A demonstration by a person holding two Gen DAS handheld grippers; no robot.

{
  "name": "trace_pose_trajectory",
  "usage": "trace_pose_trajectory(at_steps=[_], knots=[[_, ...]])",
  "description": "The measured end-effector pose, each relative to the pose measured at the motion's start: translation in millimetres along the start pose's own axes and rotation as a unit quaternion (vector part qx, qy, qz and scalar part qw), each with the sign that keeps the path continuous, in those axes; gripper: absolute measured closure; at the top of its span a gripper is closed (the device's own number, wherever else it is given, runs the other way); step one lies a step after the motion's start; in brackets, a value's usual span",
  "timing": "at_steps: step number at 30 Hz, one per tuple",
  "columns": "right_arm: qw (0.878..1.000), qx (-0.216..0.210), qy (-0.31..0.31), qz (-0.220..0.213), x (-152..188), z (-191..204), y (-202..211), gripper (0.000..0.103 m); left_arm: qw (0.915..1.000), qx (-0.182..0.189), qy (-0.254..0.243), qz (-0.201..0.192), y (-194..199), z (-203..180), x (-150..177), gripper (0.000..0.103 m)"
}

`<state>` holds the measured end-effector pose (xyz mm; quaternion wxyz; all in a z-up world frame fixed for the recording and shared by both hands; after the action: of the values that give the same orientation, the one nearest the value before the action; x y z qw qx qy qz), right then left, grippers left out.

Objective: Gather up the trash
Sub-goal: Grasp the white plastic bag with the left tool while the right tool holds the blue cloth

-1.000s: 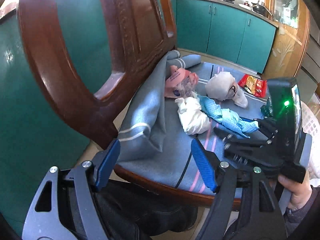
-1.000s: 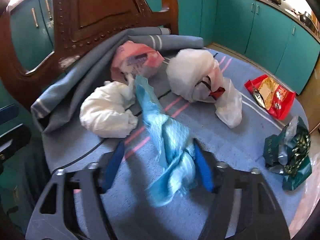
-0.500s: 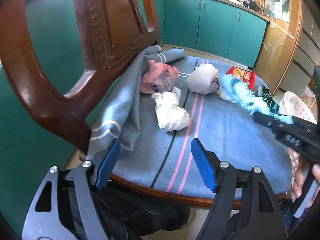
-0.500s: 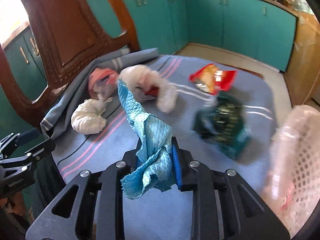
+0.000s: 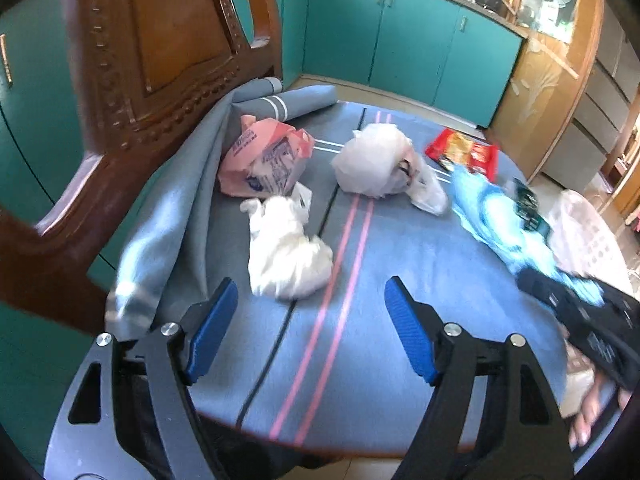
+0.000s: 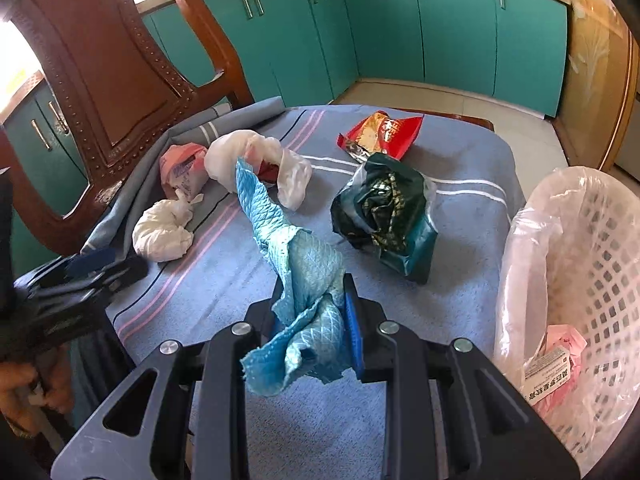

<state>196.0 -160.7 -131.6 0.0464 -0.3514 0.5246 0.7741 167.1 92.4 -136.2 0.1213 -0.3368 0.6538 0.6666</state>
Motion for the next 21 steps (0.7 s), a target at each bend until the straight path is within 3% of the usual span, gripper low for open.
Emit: trace_pose_trajectory(at_steps=[4, 6, 11, 16, 21], knots=[[1.0, 0.0, 0.0, 0.003, 0.0, -0.2, -0.7, 0.076, 0.9997, -0.012, 0.002, 0.02, -26.7, -0.3, -9.9, 0.032], [1.0, 0.0, 0.002, 0.004, 0.3, 0.2, -1.0, 0.076, 0.9992, -0.025, -0.002, 0.03, -40.2, -0.7, -10.9, 0.047], [1.0, 0.001, 0.004, 0.011, 0.5, 3.2, -6.7, 0.076, 0.9989, -0.039, -0.015, 0.024, -43.3, 2.3, -6.2, 0.063], [1.0, 0.004, 0.009, 0.013, 1.1, 7.9, -10.8, 0.076, 0.9993, -0.03, -0.013, 0.017, -28.4, 6.8, 0.9, 0.066], [1.0, 0.018, 0.016, 0.016, 1.6, 10.4, -14.7, 0.076, 0.9989, -0.026, -0.034, -0.02, 10.9, -2.0, 10.1, 0.066]])
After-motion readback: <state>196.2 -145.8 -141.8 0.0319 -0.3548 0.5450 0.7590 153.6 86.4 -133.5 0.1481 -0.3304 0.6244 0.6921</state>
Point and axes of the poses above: each gripper's, at about its wrist camera, not at the fingertips, and y roughly against the way its jaws point, z to its left, x to its underside, the point moved 1 cm from there along -y, roughly the way its jaws point
